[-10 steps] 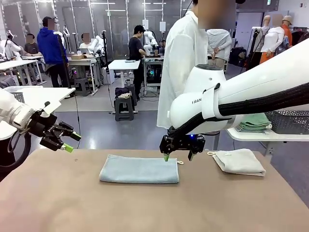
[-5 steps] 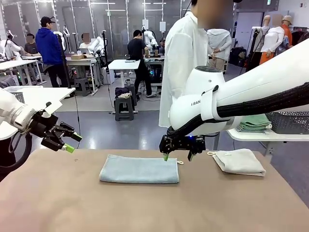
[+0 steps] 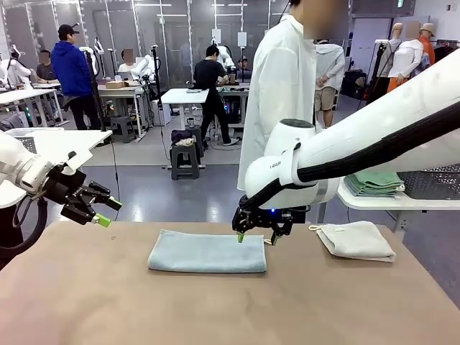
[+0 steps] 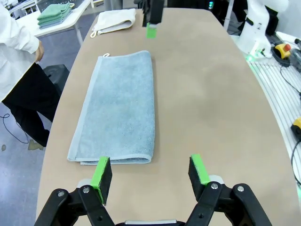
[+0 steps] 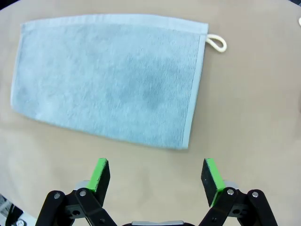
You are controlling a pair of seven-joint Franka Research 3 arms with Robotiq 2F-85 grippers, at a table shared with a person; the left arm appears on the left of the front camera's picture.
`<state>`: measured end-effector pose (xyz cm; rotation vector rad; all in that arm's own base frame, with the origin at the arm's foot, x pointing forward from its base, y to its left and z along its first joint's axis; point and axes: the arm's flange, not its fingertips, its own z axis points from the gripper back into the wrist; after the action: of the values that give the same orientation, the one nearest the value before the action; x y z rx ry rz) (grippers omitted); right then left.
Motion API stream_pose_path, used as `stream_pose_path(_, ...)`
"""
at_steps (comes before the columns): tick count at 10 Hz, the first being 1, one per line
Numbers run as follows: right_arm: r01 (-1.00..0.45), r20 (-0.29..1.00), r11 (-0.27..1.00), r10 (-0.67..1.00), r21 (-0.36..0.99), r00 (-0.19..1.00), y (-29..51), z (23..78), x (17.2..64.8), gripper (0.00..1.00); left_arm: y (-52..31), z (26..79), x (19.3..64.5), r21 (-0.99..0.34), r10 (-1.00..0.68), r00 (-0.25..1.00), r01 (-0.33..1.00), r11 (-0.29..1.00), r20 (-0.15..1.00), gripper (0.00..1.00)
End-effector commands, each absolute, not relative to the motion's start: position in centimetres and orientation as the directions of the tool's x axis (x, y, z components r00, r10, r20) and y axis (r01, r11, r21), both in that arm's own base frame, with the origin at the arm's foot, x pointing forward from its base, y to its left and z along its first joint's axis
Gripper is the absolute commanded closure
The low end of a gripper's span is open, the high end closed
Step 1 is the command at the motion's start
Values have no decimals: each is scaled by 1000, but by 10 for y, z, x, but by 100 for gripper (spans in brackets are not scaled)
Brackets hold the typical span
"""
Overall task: Fold the towels and place them in the basket.
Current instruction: When a person lays out a Towel with hook on the table, fold it in half twice.
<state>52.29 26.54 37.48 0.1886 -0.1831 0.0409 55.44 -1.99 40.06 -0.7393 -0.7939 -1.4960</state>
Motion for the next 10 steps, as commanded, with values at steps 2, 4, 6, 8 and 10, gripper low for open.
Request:
stream_pose_path(2, 41, 206, 988, -72, 152, 976, 275, 348, 560, 2, -19, 402, 554, 68, -560, -80, 997, -42, 825, 17)
stream_pose_path(4, 48, 191, 988, -76, 149, 979, 273, 332, 568, 2, -19, 402, 554, 68, -560, -80, 997, -42, 825, 17)
stream_pose_path(6, 58, 213, 986, -91, 158, 973, 270, 314, 581, 2, -19, 402, 554, 68, -560, -80, 997, -42, 825, 17)
stream_pose_path(8, 70, 212, 985, -103, 158, 972, 269, 303, 587, 2, -19, 402, 554, 68, -560, -80, 997, -42, 825, 17)
stream_pose_path(10, 84, 210, 984, -117, 158, 971, 268, 294, 598, 2, -19, 402, 554, 68, -560, -80, 997, -42, 825, 17)
